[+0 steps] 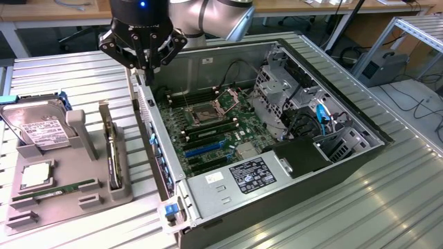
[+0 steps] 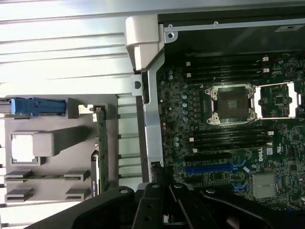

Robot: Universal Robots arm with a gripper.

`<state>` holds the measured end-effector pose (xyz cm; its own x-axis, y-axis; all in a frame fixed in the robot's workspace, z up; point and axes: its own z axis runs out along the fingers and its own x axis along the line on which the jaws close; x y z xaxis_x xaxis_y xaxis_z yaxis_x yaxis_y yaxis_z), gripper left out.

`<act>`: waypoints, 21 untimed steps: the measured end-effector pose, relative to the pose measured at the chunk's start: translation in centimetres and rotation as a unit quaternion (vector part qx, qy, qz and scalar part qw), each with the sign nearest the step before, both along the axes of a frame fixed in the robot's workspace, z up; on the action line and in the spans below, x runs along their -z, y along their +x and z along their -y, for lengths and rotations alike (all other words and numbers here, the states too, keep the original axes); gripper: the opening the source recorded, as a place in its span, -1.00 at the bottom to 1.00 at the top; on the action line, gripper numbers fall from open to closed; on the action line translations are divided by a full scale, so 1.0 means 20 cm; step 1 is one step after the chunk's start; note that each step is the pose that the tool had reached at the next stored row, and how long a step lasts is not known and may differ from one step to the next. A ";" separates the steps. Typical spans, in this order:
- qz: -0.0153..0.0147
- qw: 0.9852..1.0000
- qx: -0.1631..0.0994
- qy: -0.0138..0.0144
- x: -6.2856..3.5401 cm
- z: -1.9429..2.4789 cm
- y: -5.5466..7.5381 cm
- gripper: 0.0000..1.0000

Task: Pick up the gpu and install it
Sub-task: 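Reach for the gpu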

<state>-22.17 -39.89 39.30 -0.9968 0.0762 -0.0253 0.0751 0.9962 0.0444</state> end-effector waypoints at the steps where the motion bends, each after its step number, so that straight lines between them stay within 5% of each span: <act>1: 0.000 1.000 0.000 0.000 0.000 0.000 0.00 -0.79; 21: 0.000 1.000 0.000 0.000 0.000 0.000 -0.12 -0.79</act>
<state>-24.57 -39.89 39.30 -0.9968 0.0762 -0.0254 0.0751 0.9962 0.0444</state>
